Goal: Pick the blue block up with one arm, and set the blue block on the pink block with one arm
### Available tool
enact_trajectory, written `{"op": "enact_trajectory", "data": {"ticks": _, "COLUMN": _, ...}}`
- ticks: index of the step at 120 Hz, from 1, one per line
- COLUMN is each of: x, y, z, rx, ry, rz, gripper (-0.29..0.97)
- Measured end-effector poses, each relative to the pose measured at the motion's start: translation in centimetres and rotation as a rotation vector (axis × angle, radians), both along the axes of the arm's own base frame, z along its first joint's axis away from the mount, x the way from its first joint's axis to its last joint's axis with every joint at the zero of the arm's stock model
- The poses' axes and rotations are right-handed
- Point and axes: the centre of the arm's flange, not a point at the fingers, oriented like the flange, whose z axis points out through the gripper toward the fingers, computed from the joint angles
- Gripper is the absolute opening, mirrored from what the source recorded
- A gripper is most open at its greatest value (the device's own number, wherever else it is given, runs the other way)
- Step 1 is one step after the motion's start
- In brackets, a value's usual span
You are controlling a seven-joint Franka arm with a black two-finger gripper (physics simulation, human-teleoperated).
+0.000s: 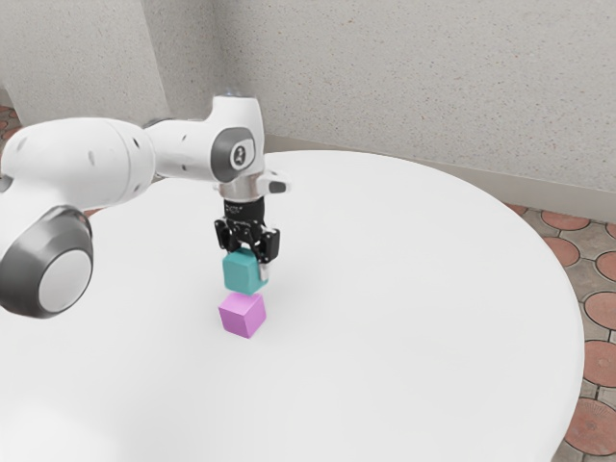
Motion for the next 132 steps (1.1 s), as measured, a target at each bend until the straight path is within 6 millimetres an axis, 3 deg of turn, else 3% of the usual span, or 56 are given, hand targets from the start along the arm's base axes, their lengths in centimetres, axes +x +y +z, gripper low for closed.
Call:
{"op": "enact_trajectory", "data": {"ticks": 60, "x": -2.1, "y": 0.4, "z": -0.7, "rx": -0.006, "ry": 0.013, "rz": -0.011, "gripper": 0.36}}
{"op": "enact_trajectory", "data": {"ticks": 93, "x": -2.0, "y": -0.3, "z": -0.7, "rx": 0.001, "ry": 0.007, "rz": -0.033, "gripper": 0.58}}
{"op": "enact_trajectory", "data": {"ticks": 110, "x": -1.3, "y": -1.0, "z": 1.5, "rx": -0.002, "ry": -0.035, "rz": -0.050, "gripper": 0.63}}
{"op": "enact_trajectory", "data": {"ticks": 132, "x": -1.0, "y": -1.1, "z": 8.6, "rx": 0.012, "ry": -0.141, "rz": -0.081, "gripper": 0.66}}
